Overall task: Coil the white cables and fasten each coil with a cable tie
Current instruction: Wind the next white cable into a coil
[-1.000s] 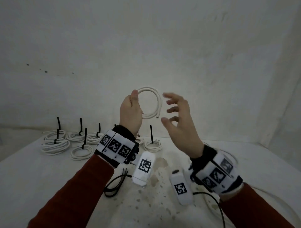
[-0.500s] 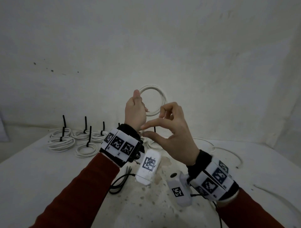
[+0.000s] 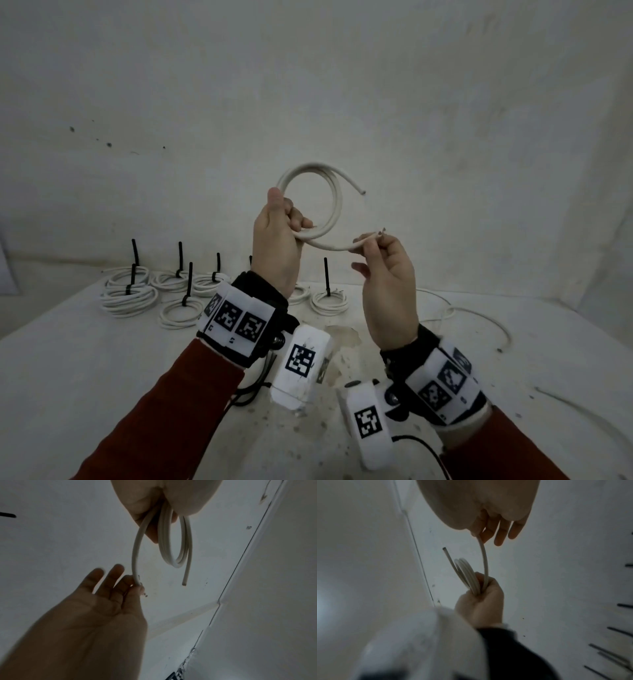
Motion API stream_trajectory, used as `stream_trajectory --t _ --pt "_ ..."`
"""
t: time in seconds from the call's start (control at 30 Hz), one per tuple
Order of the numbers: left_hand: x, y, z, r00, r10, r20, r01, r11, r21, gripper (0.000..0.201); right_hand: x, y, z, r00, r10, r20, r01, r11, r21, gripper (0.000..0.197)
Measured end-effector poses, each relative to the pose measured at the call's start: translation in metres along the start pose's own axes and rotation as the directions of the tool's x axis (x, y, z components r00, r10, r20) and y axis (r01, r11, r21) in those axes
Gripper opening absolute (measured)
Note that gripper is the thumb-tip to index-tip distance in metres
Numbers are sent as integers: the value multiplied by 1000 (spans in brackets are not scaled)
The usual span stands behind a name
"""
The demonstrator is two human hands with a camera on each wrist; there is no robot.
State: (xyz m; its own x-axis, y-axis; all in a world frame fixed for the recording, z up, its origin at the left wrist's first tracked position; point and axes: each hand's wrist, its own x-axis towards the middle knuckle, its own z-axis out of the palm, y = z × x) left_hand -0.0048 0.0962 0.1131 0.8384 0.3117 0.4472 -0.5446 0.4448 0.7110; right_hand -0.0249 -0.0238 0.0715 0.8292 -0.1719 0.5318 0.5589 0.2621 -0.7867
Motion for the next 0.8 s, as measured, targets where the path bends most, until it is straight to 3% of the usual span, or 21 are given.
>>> stream_trajectory --t 0.13,0.3,0.5,0.63,0.8 --pt "-7 -5 -3 996 -28 90 17 993 119 40 15 -15 6 980 200 11 -192 917 349 10" --pt "-10 -12 -5 996 4 89 -31 953 302 38 28 -24 8 931 353 90 -364 907 212 14" --pt "-13 -13 2 999 54 -7 -49 944 326 35 25 -22 0 897 336 288 -419 855 306 20" --pt "-12 -10 9 992 121 -42 -98 925 366 34 15 -25 -7 884 243 399 -404 827 392 35" --pt "-18 -17 10 989 145 -29 -122 909 398 34 6 -22 -1 938 178 297 -273 909 316 24"
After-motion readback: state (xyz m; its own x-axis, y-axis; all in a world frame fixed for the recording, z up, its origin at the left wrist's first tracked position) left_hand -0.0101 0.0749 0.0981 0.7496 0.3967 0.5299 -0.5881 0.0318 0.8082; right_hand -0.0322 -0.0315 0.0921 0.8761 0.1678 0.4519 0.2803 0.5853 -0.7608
